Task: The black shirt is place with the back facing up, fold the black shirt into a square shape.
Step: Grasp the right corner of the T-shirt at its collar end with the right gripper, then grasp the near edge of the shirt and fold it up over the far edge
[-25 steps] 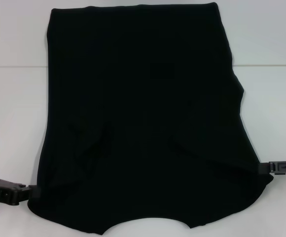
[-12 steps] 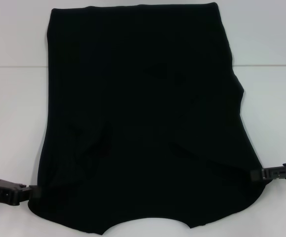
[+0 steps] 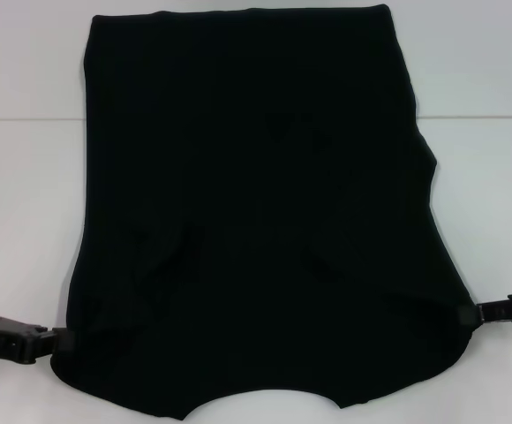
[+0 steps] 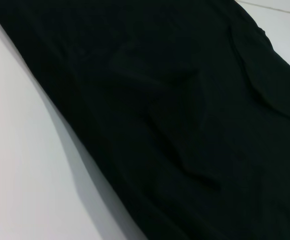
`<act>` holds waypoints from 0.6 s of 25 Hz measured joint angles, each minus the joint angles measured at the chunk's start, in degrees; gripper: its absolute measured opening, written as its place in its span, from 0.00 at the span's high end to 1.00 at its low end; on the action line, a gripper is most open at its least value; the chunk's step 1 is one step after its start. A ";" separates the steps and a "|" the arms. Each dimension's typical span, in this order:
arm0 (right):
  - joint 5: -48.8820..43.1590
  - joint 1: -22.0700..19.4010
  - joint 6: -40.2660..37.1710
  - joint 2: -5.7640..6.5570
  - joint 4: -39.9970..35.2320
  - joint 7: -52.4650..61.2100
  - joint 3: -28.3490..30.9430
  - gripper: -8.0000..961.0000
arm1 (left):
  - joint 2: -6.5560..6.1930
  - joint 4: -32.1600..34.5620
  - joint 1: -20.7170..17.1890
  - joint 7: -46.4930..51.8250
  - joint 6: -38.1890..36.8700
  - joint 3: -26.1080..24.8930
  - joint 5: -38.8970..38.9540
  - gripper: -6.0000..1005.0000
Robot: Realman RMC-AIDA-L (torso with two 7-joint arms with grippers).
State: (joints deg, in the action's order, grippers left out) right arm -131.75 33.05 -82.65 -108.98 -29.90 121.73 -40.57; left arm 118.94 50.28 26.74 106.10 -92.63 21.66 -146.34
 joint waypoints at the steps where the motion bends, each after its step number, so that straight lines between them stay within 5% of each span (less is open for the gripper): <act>1: 0.00 -0.09 0.02 0.00 0.01 0.00 0.00 0.45 | 0.00 0.00 0.03 -0.01 0.00 0.02 0.00 0.98; 4: 0.00 -0.48 0.08 0.00 0.01 0.00 0.17 0.51 | 0.02 0.00 0.06 -0.02 0.00 0.09 0.00 0.98; 7: 0.00 -0.77 0.11 0.00 -0.16 -0.13 0.27 0.77 | 0.04 0.00 0.07 -0.02 0.00 0.18 0.00 0.98; 12: 0.01 -1.30 -0.05 0.37 -0.33 -0.51 0.32 0.93 | -0.07 0.04 0.07 0.18 -0.86 -0.05 -0.23 0.98; 15: 0.01 -2.07 -0.61 0.70 -0.38 -0.80 0.33 0.93 | -0.16 0.32 -0.06 0.54 -2.26 -0.19 -0.33 0.98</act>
State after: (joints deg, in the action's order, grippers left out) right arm -131.74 30.98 -83.26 -108.29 -30.29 120.93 -40.25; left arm 118.78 50.59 26.67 106.64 -94.89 21.46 -146.67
